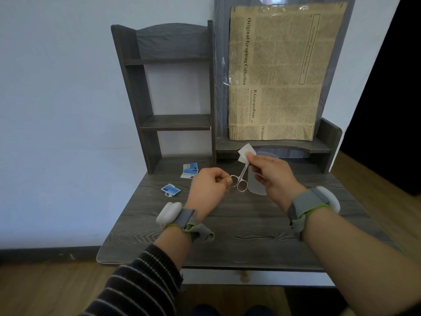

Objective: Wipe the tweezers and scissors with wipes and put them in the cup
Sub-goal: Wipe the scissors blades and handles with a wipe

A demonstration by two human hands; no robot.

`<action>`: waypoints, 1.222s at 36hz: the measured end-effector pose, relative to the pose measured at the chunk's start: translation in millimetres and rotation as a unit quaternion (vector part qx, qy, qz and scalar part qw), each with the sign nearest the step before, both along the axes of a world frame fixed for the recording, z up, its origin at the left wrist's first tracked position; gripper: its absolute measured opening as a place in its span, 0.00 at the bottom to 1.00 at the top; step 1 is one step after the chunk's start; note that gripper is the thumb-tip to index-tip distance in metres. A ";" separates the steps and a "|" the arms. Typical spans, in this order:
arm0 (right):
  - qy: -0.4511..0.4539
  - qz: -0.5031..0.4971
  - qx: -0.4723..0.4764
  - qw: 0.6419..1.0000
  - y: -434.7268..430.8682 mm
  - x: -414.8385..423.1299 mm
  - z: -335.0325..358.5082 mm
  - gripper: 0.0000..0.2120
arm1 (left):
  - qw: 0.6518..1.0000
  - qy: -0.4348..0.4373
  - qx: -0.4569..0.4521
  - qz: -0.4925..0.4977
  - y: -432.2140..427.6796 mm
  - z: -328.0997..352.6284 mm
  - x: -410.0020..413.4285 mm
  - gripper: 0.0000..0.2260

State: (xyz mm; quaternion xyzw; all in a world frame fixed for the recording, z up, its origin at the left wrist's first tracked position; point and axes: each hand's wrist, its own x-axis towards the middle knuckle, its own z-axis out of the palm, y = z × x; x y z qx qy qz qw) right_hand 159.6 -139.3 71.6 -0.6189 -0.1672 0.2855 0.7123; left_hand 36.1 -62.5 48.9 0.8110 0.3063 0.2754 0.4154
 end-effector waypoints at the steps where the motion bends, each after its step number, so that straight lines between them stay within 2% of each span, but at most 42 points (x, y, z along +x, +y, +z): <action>1: -0.003 0.003 -0.002 1.000 0.0 -0.3 -0.7 0.05 | 1.000 -0.005 -0.007 0.003 0.4 -0.7 0.3 0.05; 6: -0.034 0.050 -0.022 0.998 0.4 -8.9 -15.4 0.04 | 0.999 -0.025 -0.030 0.015 1.6 -2.7 2.7 0.08; 10: -0.016 0.057 -0.014 0.998 1.1 -15.8 -26.2 0.06 | 0.998 -0.050 -0.036 0.033 0.8 -3.4 4.5 0.11; 17: -0.024 0.042 -0.008 0.999 0.3 -13.6 -24.0 0.03 | 0.994 -0.073 -0.075 0.028 -0.1 -4.6 0.8 0.05; 22: -0.023 0.036 -0.002 0.999 0.7 -13.8 -24.3 0.03 | 0.994 -0.080 -0.074 0.030 0.6 -3.8 0.9 0.04; 24: -0.027 0.028 -0.002 0.999 1.9 -13.7 -24.4 0.06 | 0.994 -0.079 -0.072 0.029 0.3 -4.6 1.7 0.03; 26: -0.025 0.026 -0.005 0.999 3.4 -14.1 -24.4 0.04 | 0.994 -0.074 -0.073 0.024 0.0 -5.0 1.5 0.03; 32: 0.002 0.016 0.000 1.000 4.9 -10.0 -18.6 0.05 | 0.999 -0.028 -0.031 0.031 -0.4 -1.0 0.7 0.07; 40: 0.023 -0.008 0.016 1.000 3.7 -3.8 -4.2 0.06 | 0.998 -0.019 -0.047 0.026 2.0 -0.8 -5.8 0.04; 44: -0.007 0.013 -0.010 1.000 0.9 -5.4 -8.6 0.06 | 0.995 -0.042 -0.075 0.050 3.1 -6.0 -4.8 0.04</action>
